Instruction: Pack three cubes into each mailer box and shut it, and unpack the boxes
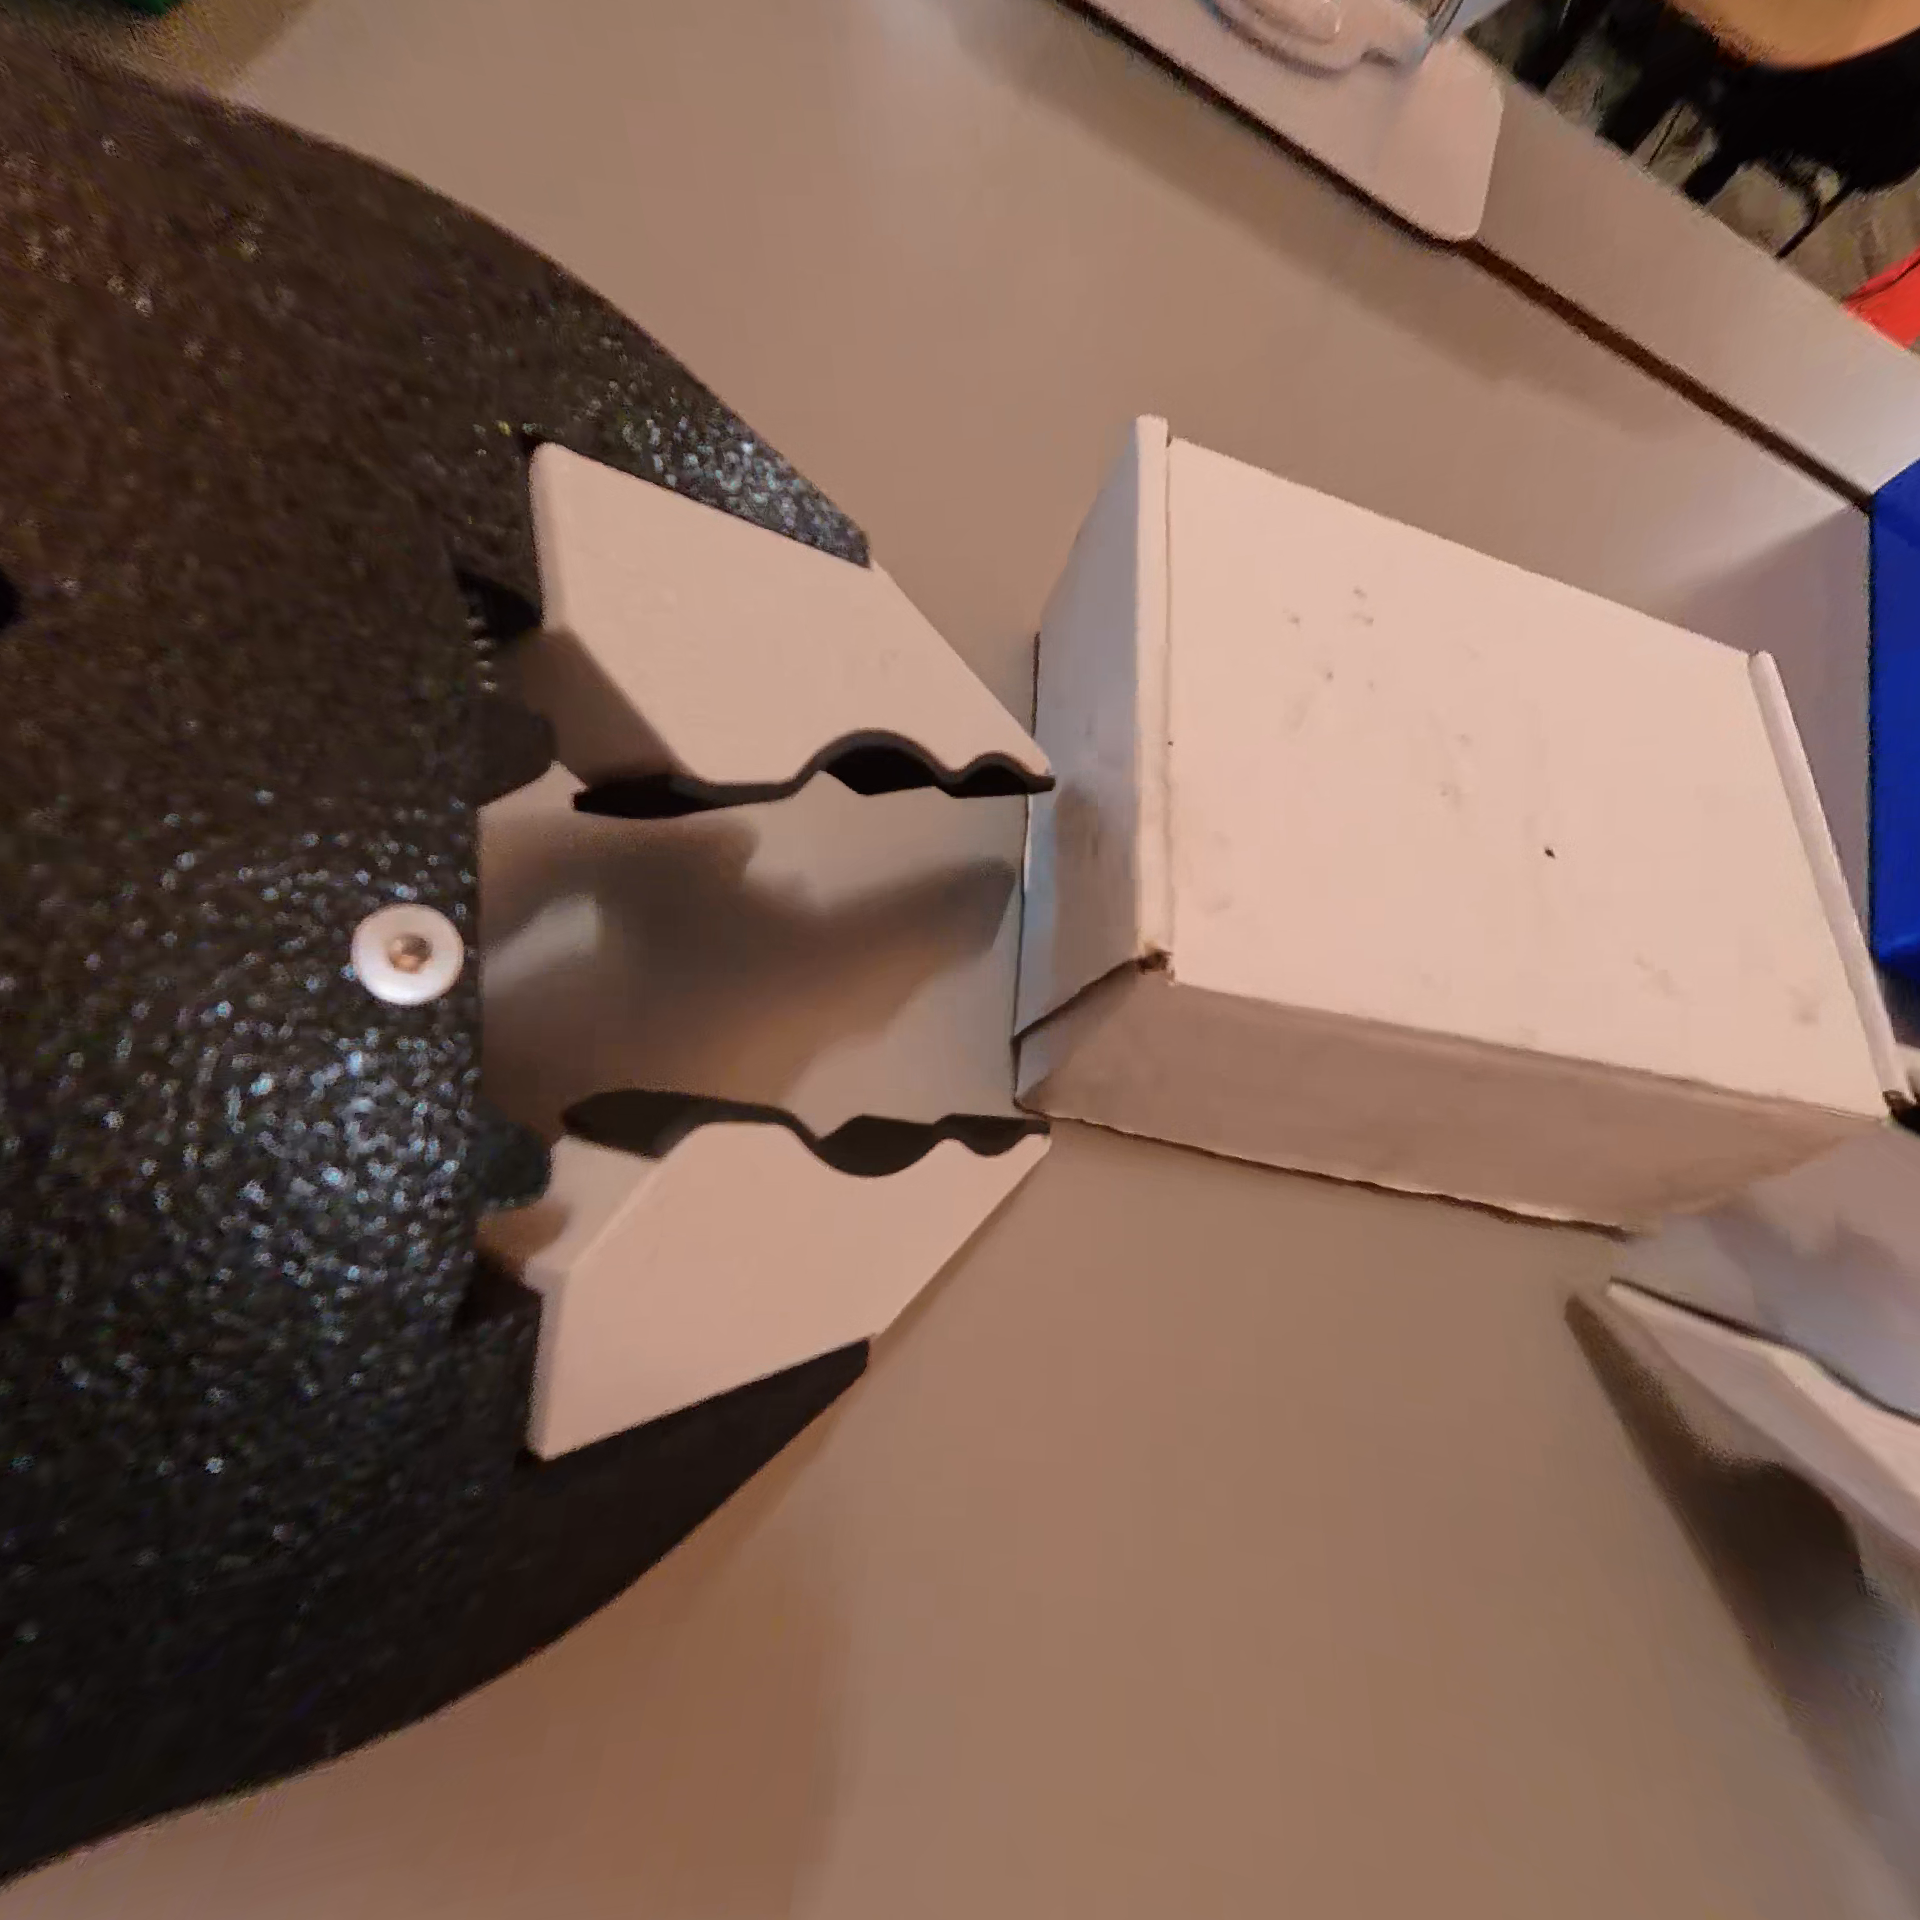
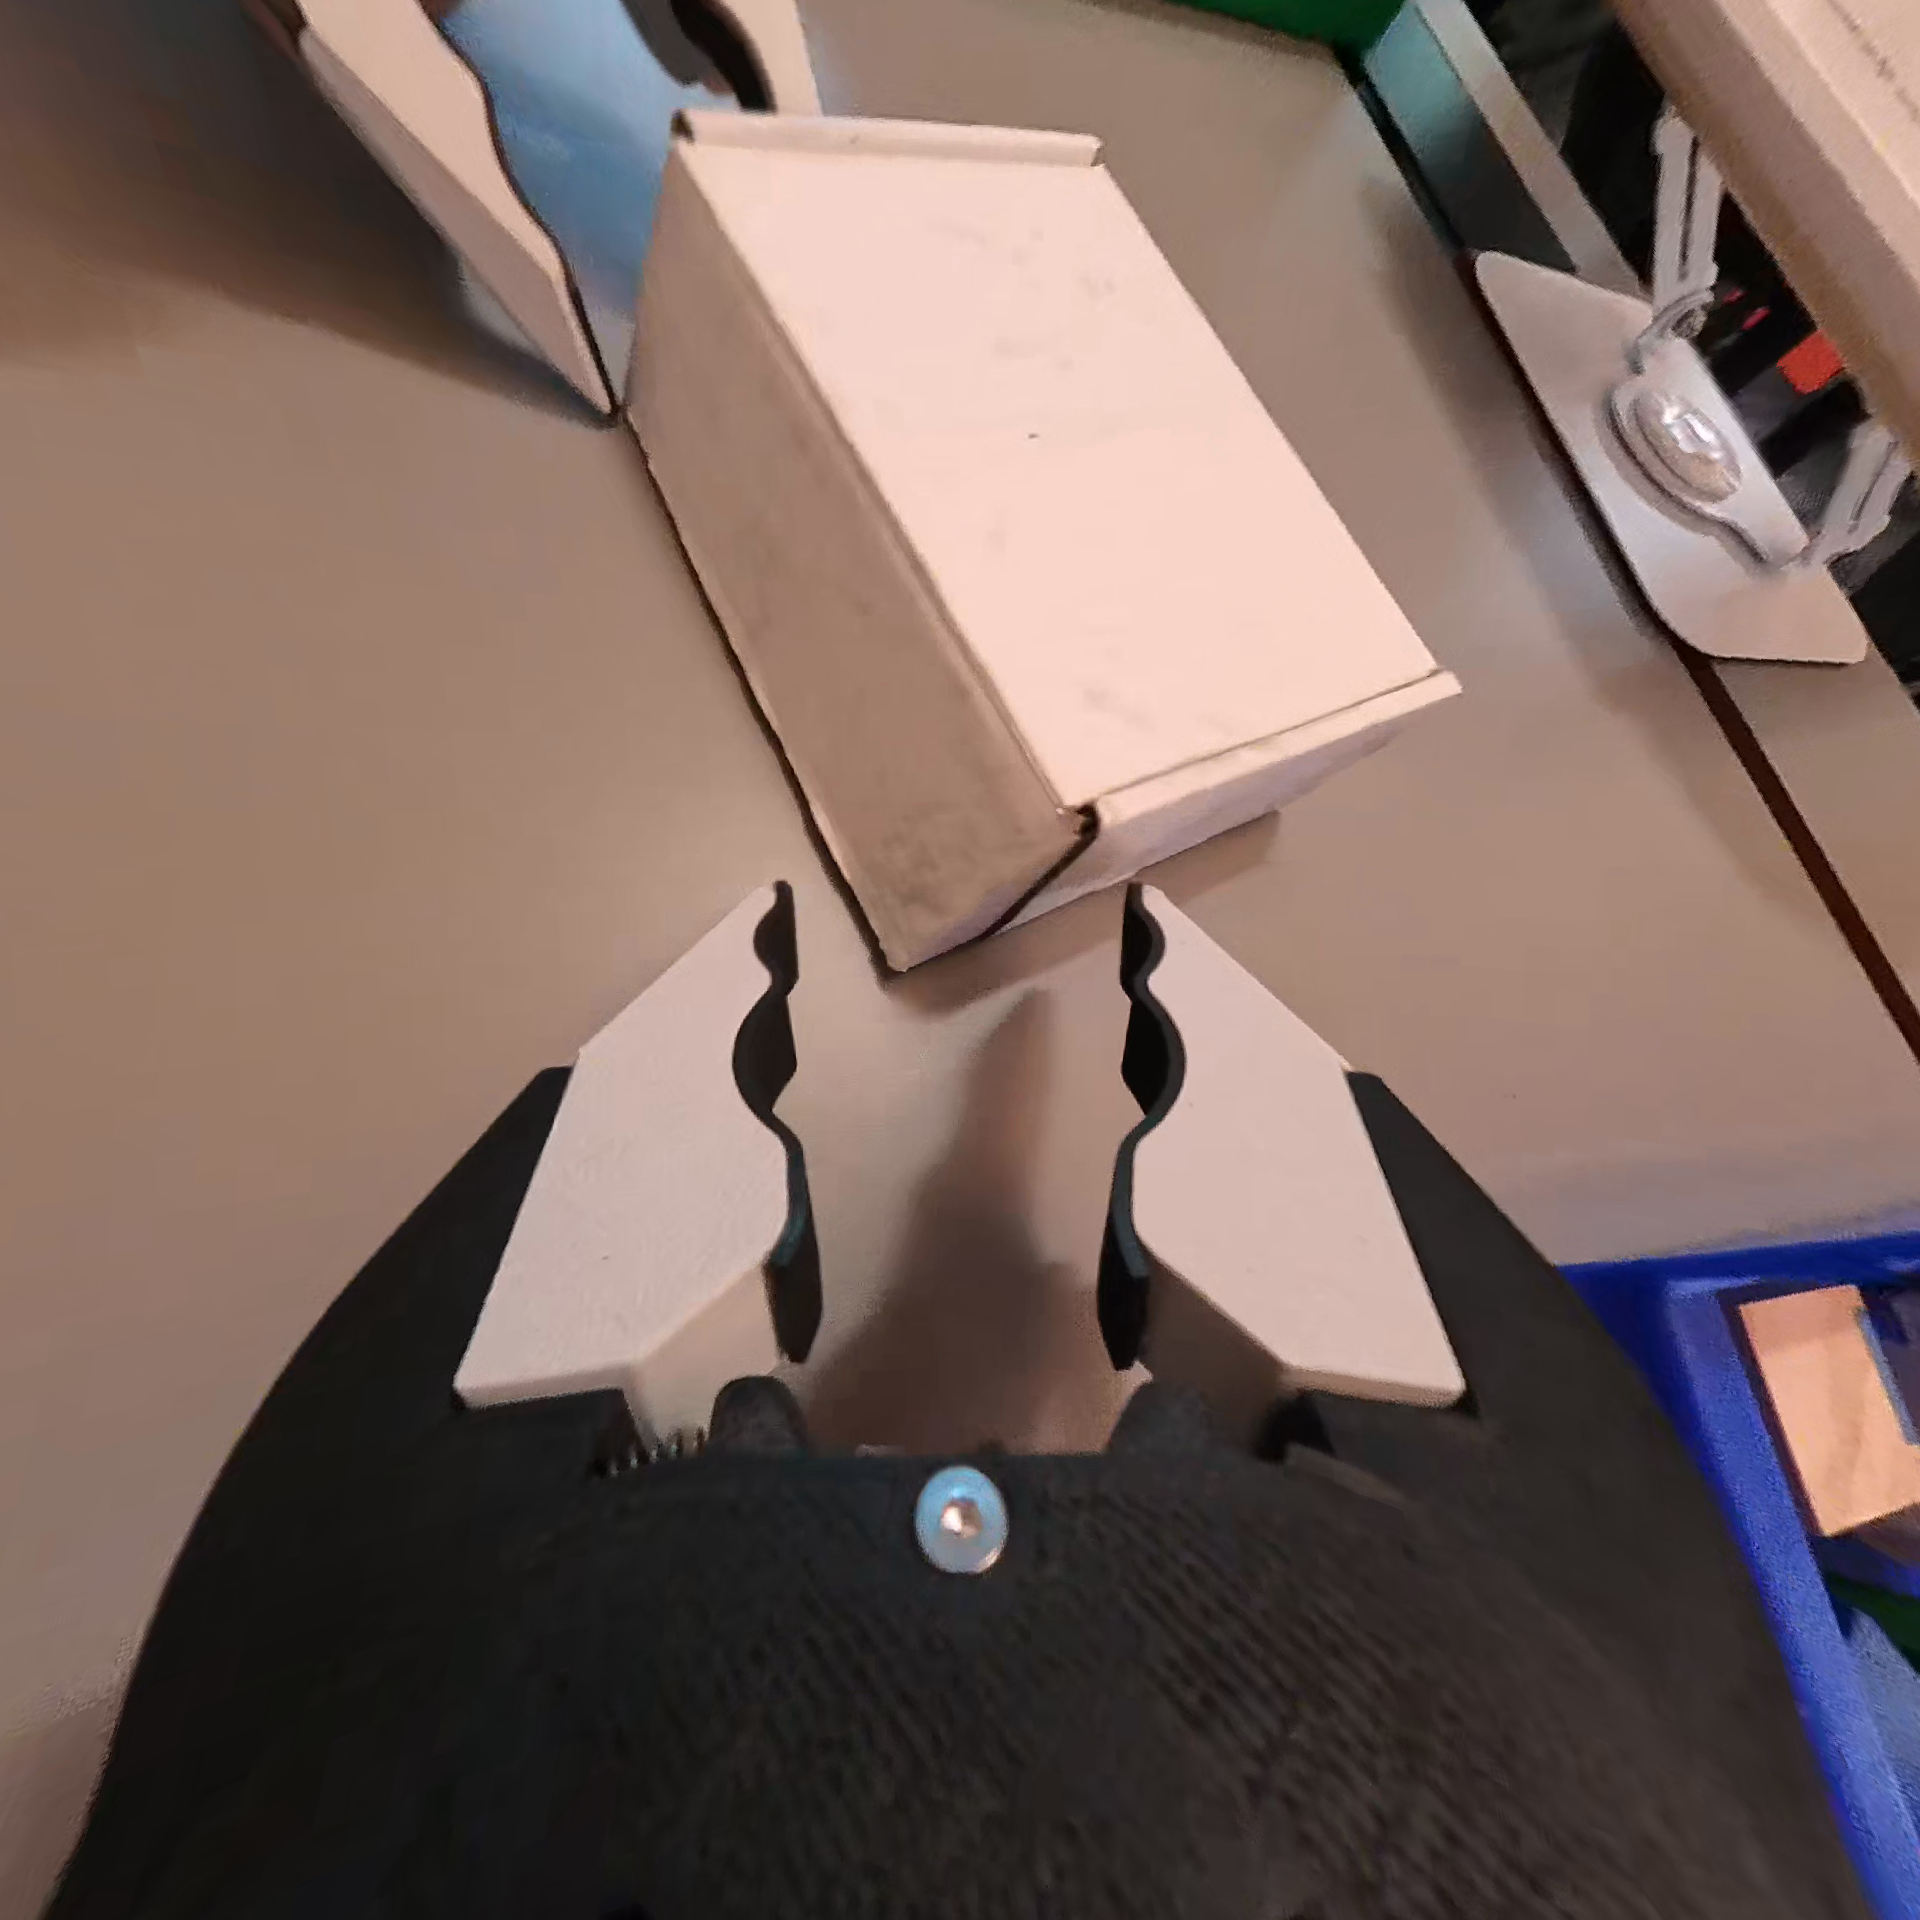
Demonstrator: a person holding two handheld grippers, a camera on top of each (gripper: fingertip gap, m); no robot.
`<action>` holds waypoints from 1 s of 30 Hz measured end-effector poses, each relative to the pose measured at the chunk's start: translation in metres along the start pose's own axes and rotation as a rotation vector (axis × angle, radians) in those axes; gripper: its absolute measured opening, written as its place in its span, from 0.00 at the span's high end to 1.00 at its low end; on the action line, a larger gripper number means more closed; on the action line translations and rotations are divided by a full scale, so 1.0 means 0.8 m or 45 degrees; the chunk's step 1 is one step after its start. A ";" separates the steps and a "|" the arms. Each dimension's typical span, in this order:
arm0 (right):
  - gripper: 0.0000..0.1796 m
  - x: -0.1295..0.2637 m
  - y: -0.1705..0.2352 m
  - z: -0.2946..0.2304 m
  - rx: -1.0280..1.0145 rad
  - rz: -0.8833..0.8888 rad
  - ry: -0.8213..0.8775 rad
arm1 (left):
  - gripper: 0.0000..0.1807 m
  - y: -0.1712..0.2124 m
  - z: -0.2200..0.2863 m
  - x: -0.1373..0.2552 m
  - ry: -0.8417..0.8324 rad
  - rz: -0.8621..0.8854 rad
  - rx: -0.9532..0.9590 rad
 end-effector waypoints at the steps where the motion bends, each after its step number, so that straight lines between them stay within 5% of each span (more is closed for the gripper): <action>1: 0.66 0.003 0.000 0.004 -0.020 0.025 0.020 | 0.68 0.002 -0.002 0.000 0.043 -0.005 0.018; 9: 0.70 0.013 -0.002 0.023 -0.041 0.076 -0.064 | 0.69 0.005 -0.013 0.001 0.236 0.010 0.151; 15: 0.73 -0.006 -0.003 0.028 -0.031 -0.015 -0.208 | 0.72 -0.002 -0.015 -0.008 0.223 0.000 0.107; 30: 0.76 -0.020 -0.003 0.030 0.039 0.052 -0.098 | 0.75 -0.003 -0.028 -0.018 0.089 -0.055 0.142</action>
Point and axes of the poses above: each gripper's, where its closed fingertips meet, x back along the fingers, y out of its underside, z = x × y across the jaws, the point moved 8 cm from there along x, back along the fingers, and after that the axes turned 10 degrees about -z, right-handed, at the moved point
